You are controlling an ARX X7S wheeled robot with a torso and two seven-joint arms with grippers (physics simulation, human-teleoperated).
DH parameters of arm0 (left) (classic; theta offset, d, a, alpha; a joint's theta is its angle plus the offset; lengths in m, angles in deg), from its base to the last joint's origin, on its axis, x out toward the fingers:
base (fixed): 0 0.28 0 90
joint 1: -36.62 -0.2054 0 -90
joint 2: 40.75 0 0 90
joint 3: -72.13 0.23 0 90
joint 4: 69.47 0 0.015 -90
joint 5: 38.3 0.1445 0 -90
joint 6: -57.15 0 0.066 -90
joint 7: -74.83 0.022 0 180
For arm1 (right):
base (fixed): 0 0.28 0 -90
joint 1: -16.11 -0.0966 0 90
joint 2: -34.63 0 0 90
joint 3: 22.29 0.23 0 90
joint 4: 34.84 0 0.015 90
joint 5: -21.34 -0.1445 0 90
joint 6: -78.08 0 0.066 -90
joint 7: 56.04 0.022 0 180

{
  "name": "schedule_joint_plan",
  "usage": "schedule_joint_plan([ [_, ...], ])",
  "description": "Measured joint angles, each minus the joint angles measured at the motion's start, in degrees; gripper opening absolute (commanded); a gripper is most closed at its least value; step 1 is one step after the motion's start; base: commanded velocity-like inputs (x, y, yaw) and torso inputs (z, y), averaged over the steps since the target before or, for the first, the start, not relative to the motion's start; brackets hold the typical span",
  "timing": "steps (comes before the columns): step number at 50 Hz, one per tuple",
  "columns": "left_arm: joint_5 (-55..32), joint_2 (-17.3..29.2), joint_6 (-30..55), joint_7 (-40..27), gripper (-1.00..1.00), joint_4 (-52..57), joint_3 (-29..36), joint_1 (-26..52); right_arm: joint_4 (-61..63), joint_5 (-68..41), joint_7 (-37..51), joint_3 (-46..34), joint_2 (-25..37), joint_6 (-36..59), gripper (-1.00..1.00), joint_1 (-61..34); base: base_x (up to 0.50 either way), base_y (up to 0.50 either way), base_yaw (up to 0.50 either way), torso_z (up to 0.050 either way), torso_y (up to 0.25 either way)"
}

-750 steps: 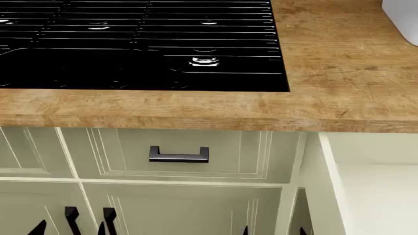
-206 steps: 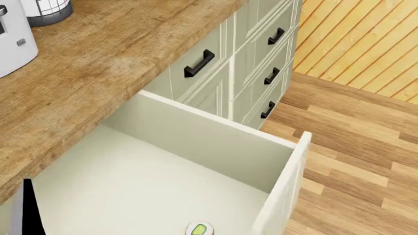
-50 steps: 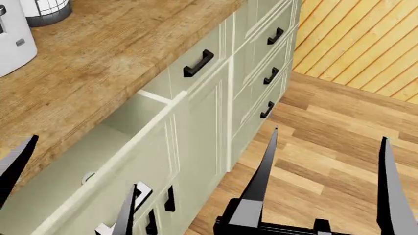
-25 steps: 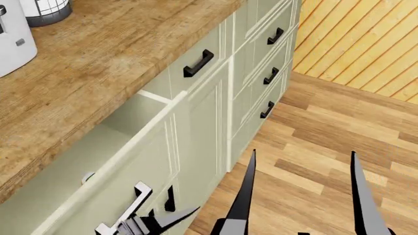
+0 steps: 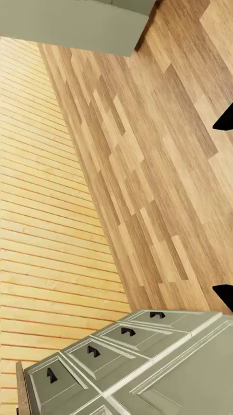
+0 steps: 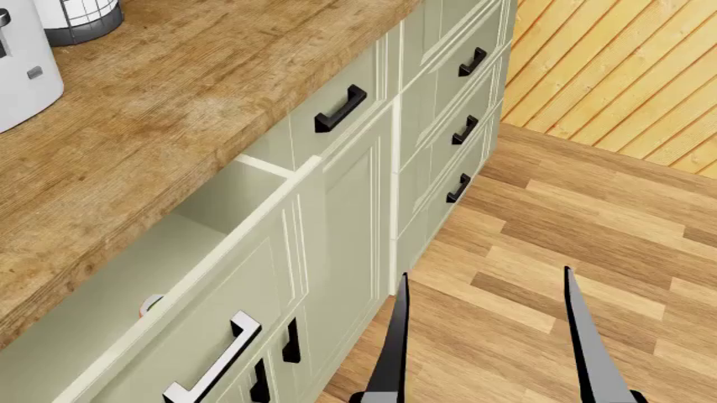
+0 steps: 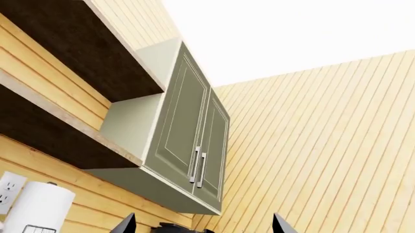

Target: Close the right drawer.

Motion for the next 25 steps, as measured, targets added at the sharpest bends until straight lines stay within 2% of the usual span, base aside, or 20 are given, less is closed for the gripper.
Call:
schedule_joint_plan([
  [5,-5.7,-0.8,-3.9,-0.7,1.00,-7.2,4.1,1.3,0.0,0.1,-0.5,0.0,-0.2,0.1,1.00,0.1,0.00,0.00,0.00,0.000,0.000],
  [9,-7.4,-0.7,-5.3,-0.8,1.00,-11.1,4.4,1.5,0.1,0.1,-0.9,0.0,-0.3,0.3,1.00,0.3,0.00,0.00,0.00,0.000,0.000],
  [25,-3.4,2.1,-6.0,0.9,1.00,-17.1,-4.3,1.3,0.3,0.0,-1.8,0.5,-0.5,0.4,1.00,0.7,0.00,0.00,0.00,0.000,0.000],
])
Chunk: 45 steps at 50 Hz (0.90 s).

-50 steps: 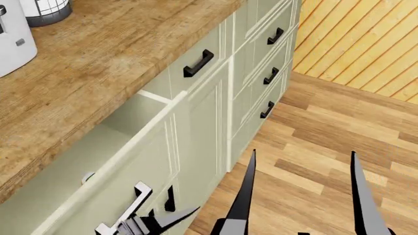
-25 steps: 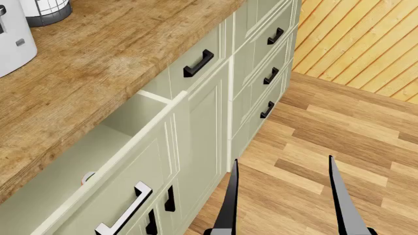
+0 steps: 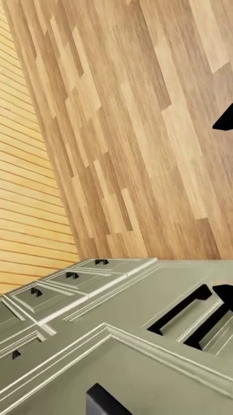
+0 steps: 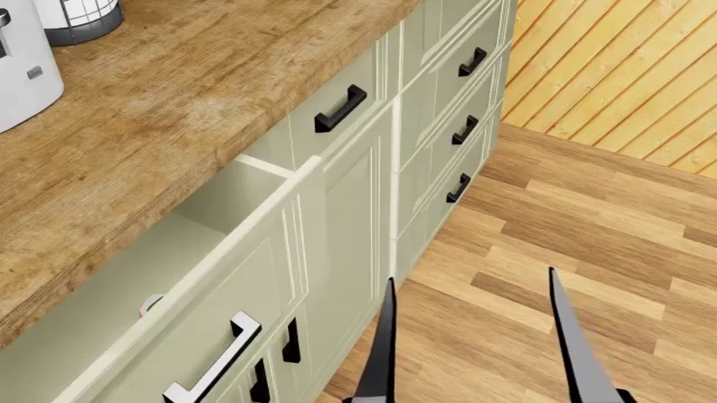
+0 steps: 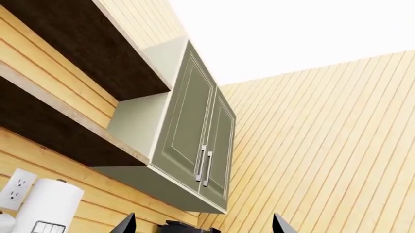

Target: Close the right drawer.

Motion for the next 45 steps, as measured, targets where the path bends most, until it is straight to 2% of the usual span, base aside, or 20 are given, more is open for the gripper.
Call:
schedule_joint_plan([
  [11,1.7,6.4,4.3,-1.6,1.00,7.7,-2.0,-3.0,0.1,0.1,-0.4,0.3,-0.2,0.2,1.00,0.4,0.00,0.00,0.00,0.000,0.000],
  [28,4.1,17.0,13.0,-5.0,1.00,25.4,1.0,-6.8,0.3,0.2,-0.9,0.8,-0.4,0.7,1.00,0.9,0.00,0.00,0.00,0.000,0.000],
  [36,3.0,21.5,16.1,-6.3,1.00,31.5,0.1,-8.3,0.2,0.3,-1.1,1.0,-0.6,0.7,1.00,1.2,0.00,0.00,0.00,0.000,0.001],
  [45,-0.1,24.6,17.4,-7.1,1.00,34.1,-2.5,-9.4,0.2,0.2,-1.3,1.3,-0.6,0.5,1.00,1.5,0.00,0.00,0.00,0.000,0.000],
])
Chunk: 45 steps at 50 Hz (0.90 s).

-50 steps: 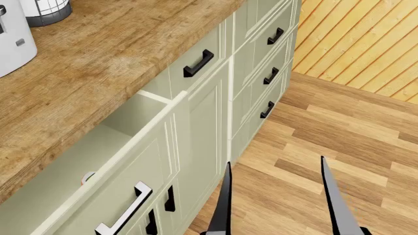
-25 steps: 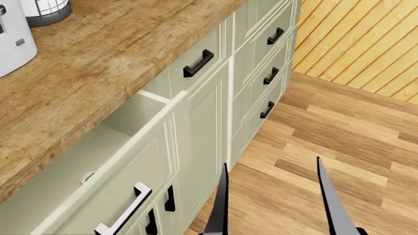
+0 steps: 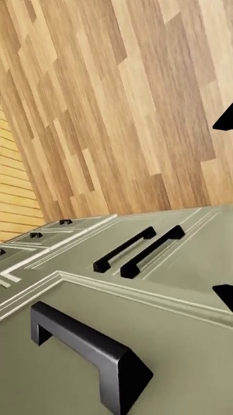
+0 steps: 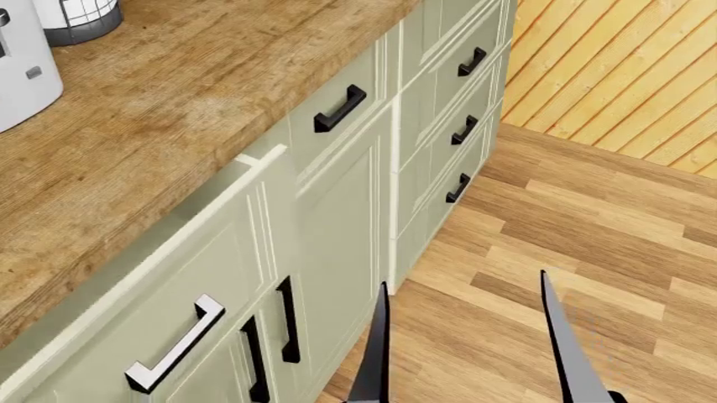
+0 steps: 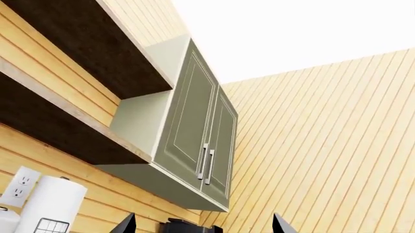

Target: Close the right drawer.

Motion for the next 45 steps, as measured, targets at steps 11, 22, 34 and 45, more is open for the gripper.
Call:
schedule_joint_plan([
  [11,-5.9,4.5,1.8,-2.0,1.00,3.5,-4.3,-1.8,0.4,0.1,-0.1,0.4,0.0,-0.2,1.00,0.3,0.00,0.00,0.00,0.000,0.000],
  [22,-12.1,12.1,4.6,-4.9,1.00,8.1,-9.4,-4.4,0.9,0.3,-0.4,0.8,-0.1,0.2,1.00,0.6,0.00,0.00,0.00,0.000,0.001],
  [34,-16.7,19.4,6.3,-7.4,1.00,18.2,-9.4,-9.4,1.3,0.5,-1.1,0.9,-0.8,1.6,1.00,0.8,0.00,0.00,0.00,0.001,0.002],
  [45,-20.9,25.4,6.4,-10.5,1.00,26.7,-11.3,-14.5,2.2,0.5,-1.7,1.3,-1.0,2.8,1.00,0.9,0.00,0.00,0.00,0.002,0.003],
])
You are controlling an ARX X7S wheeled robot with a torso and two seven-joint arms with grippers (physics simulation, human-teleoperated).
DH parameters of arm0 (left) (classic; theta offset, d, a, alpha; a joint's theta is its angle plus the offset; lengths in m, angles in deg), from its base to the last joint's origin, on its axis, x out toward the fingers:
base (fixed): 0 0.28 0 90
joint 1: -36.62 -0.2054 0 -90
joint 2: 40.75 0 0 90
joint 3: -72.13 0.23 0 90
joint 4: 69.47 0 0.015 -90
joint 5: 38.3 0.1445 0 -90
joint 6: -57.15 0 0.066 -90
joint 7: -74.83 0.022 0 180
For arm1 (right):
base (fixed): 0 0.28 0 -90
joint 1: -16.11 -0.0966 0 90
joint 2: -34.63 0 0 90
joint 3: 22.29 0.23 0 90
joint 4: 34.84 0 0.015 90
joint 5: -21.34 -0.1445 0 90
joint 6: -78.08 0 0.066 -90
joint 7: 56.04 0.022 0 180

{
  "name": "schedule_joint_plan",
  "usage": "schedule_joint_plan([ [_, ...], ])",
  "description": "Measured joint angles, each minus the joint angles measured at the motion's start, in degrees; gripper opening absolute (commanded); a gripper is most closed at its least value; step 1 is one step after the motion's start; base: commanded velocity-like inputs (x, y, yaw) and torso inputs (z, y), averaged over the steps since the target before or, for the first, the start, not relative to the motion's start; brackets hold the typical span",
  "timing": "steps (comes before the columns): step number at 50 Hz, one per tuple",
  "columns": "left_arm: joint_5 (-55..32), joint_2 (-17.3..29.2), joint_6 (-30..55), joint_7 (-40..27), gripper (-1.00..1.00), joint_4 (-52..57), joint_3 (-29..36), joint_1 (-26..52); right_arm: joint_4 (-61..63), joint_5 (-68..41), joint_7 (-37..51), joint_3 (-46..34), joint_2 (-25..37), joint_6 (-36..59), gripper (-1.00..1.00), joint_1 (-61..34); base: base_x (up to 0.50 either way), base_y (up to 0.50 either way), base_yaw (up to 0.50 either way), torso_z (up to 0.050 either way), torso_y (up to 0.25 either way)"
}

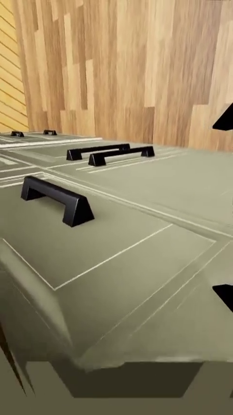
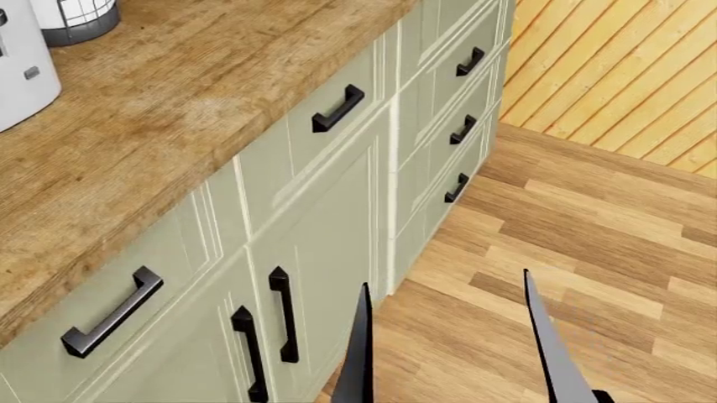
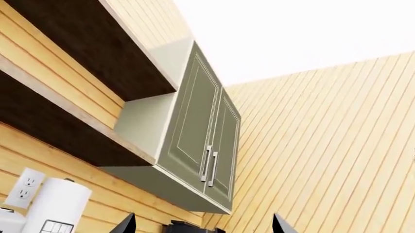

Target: Close the right drawer.

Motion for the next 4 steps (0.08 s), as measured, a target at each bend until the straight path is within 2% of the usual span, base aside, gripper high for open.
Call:
schedule_joint_plan([
  [4,-3.5,3.8,-2.7,-2.4,1.00,5.2,-2.0,-4.1,3.0,0.0,-0.4,0.8,0.8,1.7,1.00,-0.6,0.00,0.00,0.00,0.003,0.005],
])
